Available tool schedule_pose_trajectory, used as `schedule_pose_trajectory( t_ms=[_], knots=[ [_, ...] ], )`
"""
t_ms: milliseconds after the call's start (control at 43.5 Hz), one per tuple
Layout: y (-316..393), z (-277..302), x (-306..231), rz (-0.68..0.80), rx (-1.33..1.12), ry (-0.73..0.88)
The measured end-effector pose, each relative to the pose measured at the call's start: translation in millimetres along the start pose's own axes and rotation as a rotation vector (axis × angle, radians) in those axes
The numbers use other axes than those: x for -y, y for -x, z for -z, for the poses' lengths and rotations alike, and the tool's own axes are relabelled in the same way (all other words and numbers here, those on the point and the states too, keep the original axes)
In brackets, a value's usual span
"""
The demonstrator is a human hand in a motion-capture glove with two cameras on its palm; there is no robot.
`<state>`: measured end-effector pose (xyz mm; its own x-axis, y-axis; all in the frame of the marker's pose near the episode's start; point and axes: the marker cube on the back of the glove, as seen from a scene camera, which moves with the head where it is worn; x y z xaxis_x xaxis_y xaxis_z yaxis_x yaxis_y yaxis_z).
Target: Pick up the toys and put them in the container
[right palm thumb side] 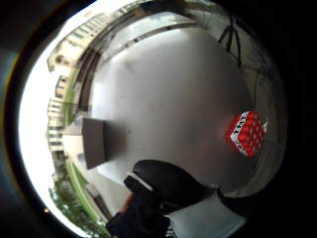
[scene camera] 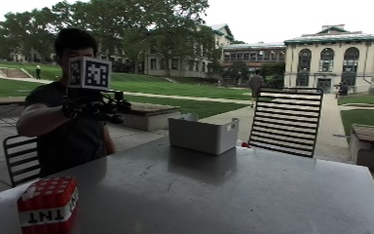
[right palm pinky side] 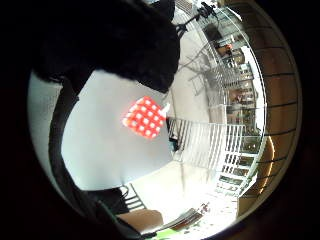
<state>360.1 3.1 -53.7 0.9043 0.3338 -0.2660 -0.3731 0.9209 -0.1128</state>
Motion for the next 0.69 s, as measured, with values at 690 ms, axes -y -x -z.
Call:
schedule_pose_trajectory(
  t_ms=[690],
  knots=[
    [-118, -186, -9, -0.146, 0.071, 0.241]
  ],
)
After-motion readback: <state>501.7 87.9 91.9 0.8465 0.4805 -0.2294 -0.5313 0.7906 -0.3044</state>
